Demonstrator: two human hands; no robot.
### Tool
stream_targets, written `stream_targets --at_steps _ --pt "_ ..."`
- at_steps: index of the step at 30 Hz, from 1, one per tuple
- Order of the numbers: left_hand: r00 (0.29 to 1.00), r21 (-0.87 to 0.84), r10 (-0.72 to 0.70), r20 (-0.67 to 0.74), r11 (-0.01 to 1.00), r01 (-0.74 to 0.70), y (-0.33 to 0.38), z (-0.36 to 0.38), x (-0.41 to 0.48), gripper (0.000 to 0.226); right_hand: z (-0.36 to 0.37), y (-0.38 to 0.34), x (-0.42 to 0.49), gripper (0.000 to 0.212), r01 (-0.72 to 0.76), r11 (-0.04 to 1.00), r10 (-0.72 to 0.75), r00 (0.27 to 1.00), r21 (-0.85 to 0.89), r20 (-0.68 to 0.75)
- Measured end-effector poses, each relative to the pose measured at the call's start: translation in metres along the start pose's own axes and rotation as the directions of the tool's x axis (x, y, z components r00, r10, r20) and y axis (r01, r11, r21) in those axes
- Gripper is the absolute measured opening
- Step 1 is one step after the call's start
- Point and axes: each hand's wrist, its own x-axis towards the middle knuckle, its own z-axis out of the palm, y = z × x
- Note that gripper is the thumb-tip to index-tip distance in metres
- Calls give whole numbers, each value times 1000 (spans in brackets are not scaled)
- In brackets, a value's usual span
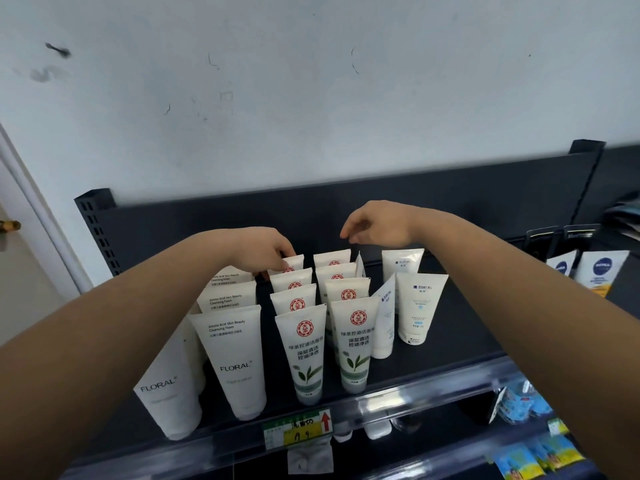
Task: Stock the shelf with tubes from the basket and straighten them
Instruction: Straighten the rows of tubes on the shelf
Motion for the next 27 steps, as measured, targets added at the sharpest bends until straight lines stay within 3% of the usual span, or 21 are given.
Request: stream_targets --at_steps 6,14,20,23,27 --pt "986 142 26 -167 990 -3 13 -12 -5 33 -8 23 -20 21 -78 997 79 992 17 -102" --pt "903 107 213 -374 977 -186 76 -6 -5 23 0 47 -57 16 -107 994 109 989 22 -97" --pt "962 249 200 -187 957 -151 146 17 4 27 3 69 -69 30 -106 989 117 987 -100 110" --pt "996 353 66 -60 935 -40 169 26 19 41 8 79 -72 28 -41 990 58 991 -136 124" --pt "982 428 -188 -17 886 177 190 37 36 44 9 89 -78 26 46 987 -31 995 -156 100"
